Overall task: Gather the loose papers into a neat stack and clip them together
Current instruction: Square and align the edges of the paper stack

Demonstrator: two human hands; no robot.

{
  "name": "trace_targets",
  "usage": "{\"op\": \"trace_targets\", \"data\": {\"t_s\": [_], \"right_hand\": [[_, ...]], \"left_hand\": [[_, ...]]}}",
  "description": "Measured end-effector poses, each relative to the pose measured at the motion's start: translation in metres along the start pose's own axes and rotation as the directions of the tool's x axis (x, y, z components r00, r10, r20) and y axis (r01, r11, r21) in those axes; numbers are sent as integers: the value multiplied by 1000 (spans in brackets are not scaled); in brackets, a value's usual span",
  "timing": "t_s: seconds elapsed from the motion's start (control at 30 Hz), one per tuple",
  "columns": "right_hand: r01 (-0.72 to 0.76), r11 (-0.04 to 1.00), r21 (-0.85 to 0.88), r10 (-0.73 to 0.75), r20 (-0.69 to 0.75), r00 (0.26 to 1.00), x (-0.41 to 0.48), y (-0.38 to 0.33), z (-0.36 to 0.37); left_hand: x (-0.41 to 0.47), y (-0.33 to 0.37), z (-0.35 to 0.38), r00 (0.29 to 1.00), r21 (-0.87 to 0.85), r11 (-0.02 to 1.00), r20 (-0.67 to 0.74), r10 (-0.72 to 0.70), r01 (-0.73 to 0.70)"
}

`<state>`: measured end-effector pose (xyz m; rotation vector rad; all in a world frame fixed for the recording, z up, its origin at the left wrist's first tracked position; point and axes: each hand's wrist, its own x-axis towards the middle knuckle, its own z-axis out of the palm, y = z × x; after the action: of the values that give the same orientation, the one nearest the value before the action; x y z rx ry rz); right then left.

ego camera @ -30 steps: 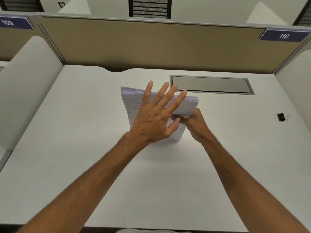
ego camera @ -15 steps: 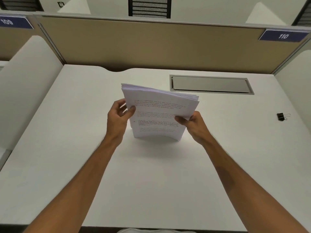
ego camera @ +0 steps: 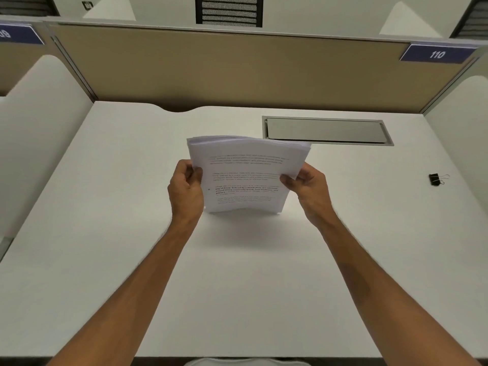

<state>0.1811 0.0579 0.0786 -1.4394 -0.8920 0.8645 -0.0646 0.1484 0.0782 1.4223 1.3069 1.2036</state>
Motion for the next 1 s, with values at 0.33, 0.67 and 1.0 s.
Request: {"op": "trace_targets", "data": {"t_s": [0.33, 0.67, 1.0], "right_hand": [[3, 999, -34, -3, -13, 1000, -9, 9, 22], [36, 992, -123, -46, -86, 995, -9, 4, 18], [12, 943, -331, -75, -180, 981, -7, 3, -7]], "left_hand": [[-4, -2, 21, 971, -22, 994, 214, -103, 111], [-11, -3, 28, 975, 86, 995, 214, -57, 39], [-8, -8, 20, 997, 298, 952, 65, 52, -69]]}}
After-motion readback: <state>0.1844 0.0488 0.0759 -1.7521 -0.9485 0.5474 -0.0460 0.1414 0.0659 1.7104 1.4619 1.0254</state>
